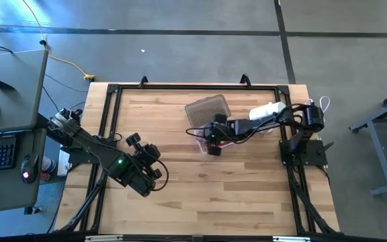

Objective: Pick & place school supplies into a supply box
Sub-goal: Put the violet scissors into the gray supply box, then close the gray supply box

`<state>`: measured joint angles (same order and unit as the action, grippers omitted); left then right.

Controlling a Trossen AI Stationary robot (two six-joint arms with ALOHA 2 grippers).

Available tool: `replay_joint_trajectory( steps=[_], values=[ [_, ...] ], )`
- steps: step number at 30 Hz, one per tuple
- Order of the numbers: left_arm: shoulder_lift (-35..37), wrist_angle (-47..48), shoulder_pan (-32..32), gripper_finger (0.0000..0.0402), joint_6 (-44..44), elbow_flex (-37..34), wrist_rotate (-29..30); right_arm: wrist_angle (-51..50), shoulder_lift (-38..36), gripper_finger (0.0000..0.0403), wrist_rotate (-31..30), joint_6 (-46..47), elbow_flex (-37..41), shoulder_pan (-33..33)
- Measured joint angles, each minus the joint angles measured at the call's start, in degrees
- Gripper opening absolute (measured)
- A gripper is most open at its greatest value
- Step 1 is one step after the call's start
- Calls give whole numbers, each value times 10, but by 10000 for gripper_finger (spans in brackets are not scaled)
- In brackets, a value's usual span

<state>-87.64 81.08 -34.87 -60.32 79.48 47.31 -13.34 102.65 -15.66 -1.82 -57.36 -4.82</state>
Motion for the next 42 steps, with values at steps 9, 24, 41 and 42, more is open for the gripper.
replay_joint_trajectory(
  steps=[9, 24, 41, 42],
  values=[
    [0, 0, 0, 46, 0, 0, 0, 22, 1, 7, 26, 8, 1, -1],
    [0, -1, 0, 46, 0, 0, -5, -106, 3, 1, -19, 145, -98, 4],
    [0, -2, 0, 46, 0, 0, -7, -179, 2, 9, -30, 174, -107, 3],
    [0, -2, 0, 46, 0, 0, -7, -175, 2, 12, -33, 169, -107, 3]
  ],
)
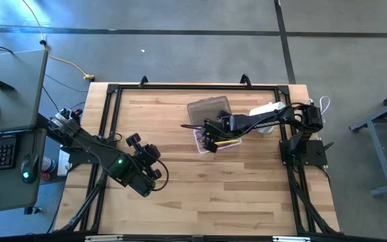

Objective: Pick & place school supplies into a supply box
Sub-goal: Close the gray supply box

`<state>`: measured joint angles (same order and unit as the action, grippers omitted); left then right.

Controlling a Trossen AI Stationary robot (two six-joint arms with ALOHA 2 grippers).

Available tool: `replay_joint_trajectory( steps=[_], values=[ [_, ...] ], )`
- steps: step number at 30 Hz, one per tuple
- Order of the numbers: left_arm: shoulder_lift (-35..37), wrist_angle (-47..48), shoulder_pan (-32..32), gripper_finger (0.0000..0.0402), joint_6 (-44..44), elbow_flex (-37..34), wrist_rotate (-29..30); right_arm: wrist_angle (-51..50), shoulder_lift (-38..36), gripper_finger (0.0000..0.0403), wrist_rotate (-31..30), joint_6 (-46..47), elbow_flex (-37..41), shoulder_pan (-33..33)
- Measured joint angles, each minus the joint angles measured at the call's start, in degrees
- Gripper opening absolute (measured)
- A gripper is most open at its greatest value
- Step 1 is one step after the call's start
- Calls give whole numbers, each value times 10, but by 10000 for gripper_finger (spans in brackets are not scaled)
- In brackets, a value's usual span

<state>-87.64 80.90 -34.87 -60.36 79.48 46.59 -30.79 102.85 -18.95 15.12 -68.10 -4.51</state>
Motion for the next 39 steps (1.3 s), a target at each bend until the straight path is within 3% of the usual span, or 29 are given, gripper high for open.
replay_joint_trajectory(
  steps=[7, 12, 18, 24, 26, 29, 37, 39],
  values=[
    [0, 0, 0, 46, 0, 0, 0, 27, 0, 44, -27, -39, 0, -12],
    [0, 0, 0, 46, 0, 0, 0, 107, -1, 56, 6, -25, 33, -33],
    [0, 1, 0, 46, 1, 0, 0, 160, -1, 51, 66, -32, 63, -37],
    [0, 1, 0, 46, 6, 0, 4, 152, -1, 47, 210, -32, 80, -38],
    [0, 1, 0, 46, 6, 0, 4, 151, -1, 47, 229, -33, 80, -37],
    [0, 1, 0, 46, 5, 0, 9, 152, -2, 46, 185, -36, 80, -33],
    [0, 2, 27, 46, -49, 0, 57, 151, -42, 45, -40, -63, 66, -17],
    [0, 3, 45, 46, -45, 0, 62, 145, -64, 43, -44, -15, 65, -19]
  ],
)
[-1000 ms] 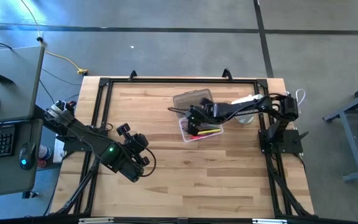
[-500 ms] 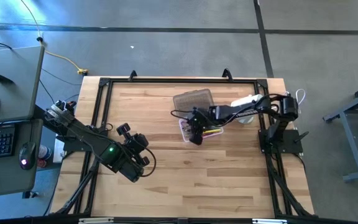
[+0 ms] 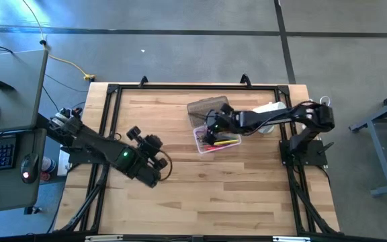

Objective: Pick & place school supplies into a supply box
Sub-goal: Close the gray supply box

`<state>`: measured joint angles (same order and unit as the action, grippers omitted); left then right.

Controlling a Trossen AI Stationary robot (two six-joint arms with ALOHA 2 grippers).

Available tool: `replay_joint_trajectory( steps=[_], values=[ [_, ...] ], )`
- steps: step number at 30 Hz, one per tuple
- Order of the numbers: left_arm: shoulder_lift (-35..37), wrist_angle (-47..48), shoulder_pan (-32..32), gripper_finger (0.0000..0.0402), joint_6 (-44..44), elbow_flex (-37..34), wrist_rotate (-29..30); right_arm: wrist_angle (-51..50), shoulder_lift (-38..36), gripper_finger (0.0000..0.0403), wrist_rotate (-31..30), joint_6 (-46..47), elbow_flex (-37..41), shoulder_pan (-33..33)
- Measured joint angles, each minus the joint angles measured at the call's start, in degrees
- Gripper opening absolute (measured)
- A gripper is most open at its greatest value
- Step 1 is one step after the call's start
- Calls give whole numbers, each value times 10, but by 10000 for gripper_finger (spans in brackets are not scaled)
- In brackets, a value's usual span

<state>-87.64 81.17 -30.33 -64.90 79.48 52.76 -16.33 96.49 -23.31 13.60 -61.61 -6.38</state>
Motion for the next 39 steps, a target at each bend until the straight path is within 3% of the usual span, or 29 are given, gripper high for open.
replay_joint_trajectory(
  steps=[5, 8, 11, 16, 18, 21, 25, 30, 34, 39],
  values=[
    [0, 4, 77, 31, 26, -8, -24, -33, -57, 7, 117, 27, -1, 19],
    [0, 9, 144, 14, -3, -25, -35, -68, -75, 5, 109, 45, -1, 64],
    [0, -11, 217, 23, -9, -53, -45, -100, -77, 1, 70, 91, -1, 120],
    [0, -193, 359, 17, 120, -115, -124, -133, -71, 1, 20, 195, 7, 215],
    [0, -306, 415, 13, 201, -141, -172, -129, -71, 1, 4, 228, 24, 240],
    [-12, -499, 483, 13, 308, -179, -264, -121, -71, 1, 30, 296, 67, 264],
    [-39, -679, 555, 25, 363, -193, -385, -34, -71, 1, 50, 375, 154, 282],
    [-97, -807, 613, 19, 379, -194, -499, 130, -71, 1, 41, 404, 265, 277],
    [-143, -846, 627, 13, 380, -193, -526, 243, -71, 0, 40, 404, 325, 268],
    [-197, -872, 627, 20, 381, -191, -526, 303, -71, 0, 26, 404, 354, 262]
  ],
)
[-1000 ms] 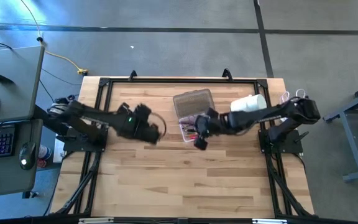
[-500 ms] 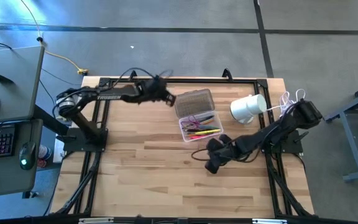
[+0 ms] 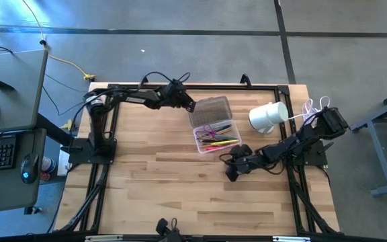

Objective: Pick & place school supplies into a supply box
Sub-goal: Close the gray supply box

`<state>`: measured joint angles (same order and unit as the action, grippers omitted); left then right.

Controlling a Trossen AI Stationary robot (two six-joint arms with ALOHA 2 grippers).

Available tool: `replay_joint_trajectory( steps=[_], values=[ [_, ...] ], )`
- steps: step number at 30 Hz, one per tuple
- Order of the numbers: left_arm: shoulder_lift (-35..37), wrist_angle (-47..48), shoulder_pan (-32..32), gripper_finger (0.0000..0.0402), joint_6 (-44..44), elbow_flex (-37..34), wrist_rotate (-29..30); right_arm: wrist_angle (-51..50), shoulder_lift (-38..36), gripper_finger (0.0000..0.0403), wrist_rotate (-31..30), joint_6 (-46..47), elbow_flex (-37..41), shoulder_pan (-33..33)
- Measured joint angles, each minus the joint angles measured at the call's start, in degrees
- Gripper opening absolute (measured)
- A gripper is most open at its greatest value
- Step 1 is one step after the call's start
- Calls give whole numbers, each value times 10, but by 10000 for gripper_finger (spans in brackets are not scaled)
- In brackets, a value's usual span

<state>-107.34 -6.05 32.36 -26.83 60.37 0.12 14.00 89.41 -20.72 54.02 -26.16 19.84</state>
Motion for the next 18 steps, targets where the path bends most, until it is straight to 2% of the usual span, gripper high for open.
replay_joint_trajectory(
  steps=[3, 9, 14, 18],
  values=[
    [-26, -13, -1, 22, -4, 12, -6, 1, 0, 0, -7, -1, 5, -7],
    [-42, 27, -1, 13, 1, 45, -13, -1, 0, 0, -6, -12, 5, -22],
    [-42, 10, -5, 24, -2, 56, -74, -11, 0, 0, -4, -14, 5, -38],
    [-42, 20, -19, 17, -2, 77, -89, -11, -1, 0, 14, -6, 5, -48]
  ],
)
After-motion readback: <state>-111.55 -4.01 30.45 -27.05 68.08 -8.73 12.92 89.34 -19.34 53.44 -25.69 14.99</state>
